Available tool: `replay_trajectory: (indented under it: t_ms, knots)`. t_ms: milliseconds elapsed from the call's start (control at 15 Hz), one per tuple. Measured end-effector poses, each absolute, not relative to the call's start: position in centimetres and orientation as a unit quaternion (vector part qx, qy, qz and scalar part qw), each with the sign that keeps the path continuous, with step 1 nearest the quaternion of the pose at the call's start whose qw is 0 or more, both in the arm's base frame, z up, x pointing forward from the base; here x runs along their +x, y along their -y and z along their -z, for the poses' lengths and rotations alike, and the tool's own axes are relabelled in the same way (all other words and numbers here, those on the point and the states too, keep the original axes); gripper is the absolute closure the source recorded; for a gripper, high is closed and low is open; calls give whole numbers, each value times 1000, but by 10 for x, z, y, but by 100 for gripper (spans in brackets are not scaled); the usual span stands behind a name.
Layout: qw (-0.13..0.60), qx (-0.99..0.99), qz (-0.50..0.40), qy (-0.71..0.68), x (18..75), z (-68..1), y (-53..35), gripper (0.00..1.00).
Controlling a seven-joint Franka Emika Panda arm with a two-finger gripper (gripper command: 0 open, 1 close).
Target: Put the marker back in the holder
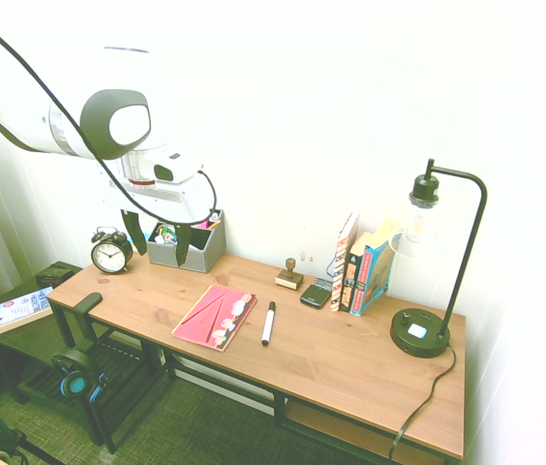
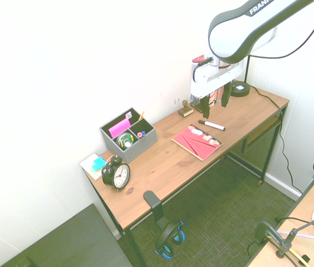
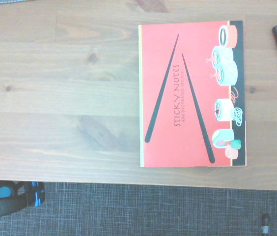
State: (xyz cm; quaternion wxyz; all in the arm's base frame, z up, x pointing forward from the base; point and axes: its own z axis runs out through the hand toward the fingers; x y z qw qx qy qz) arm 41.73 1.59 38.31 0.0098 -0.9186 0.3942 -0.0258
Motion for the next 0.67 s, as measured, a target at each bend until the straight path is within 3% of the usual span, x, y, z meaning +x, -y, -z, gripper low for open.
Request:
replay_trajectory:
  t_ms: [400, 667]
  knots:
    - [-4, -946, 56, -320, 433, -365, 12, 0]
    - [1, -969, 60, -238, 447, -319, 57, 0]
